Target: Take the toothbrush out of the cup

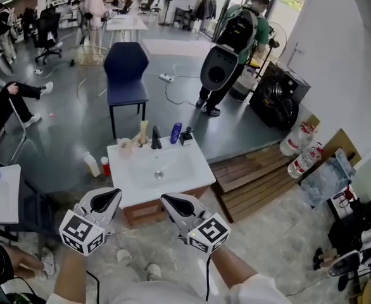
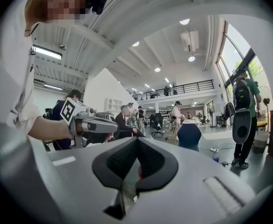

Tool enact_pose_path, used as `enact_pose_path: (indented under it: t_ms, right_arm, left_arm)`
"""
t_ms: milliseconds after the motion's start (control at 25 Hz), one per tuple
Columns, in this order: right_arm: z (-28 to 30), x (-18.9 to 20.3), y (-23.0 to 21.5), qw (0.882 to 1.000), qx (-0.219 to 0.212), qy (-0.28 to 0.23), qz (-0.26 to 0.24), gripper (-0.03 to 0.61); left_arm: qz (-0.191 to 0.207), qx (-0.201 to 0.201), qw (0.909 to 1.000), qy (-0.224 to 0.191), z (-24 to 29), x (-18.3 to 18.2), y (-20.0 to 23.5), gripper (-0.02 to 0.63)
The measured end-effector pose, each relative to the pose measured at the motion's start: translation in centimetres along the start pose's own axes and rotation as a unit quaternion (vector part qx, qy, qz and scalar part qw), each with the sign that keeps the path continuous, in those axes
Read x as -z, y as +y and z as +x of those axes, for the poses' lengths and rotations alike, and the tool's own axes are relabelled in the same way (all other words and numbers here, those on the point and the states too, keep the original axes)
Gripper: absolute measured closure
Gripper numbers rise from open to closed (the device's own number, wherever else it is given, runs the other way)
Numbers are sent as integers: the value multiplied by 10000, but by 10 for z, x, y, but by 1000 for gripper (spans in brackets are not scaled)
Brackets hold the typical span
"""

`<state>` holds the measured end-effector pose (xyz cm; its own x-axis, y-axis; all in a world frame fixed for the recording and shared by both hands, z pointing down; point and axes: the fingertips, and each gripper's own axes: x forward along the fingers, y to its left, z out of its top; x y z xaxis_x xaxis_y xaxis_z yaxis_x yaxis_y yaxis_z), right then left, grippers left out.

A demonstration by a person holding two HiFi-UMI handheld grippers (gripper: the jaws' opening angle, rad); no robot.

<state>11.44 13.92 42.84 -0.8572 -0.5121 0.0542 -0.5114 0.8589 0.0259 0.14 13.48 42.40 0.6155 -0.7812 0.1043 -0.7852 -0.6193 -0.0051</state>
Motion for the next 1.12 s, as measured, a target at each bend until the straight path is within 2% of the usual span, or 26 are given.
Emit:
enact_pose_path:
  t_ms: [320, 680, 1120]
  right_arm:
    - [28, 7, -36, 9999, 105, 84, 53, 578]
    - [90, 12, -88, 9992, 364, 174, 7, 578]
    - [176, 11, -138, 9980, 591, 209, -74, 578]
  left_arm:
    - [-60, 143, 9999, 38, 37, 4, 35, 609]
    - [-4, 433, 9991, 0, 90, 9, 103, 609]
    - [22, 816, 9966, -75, 130, 9, 183, 609]
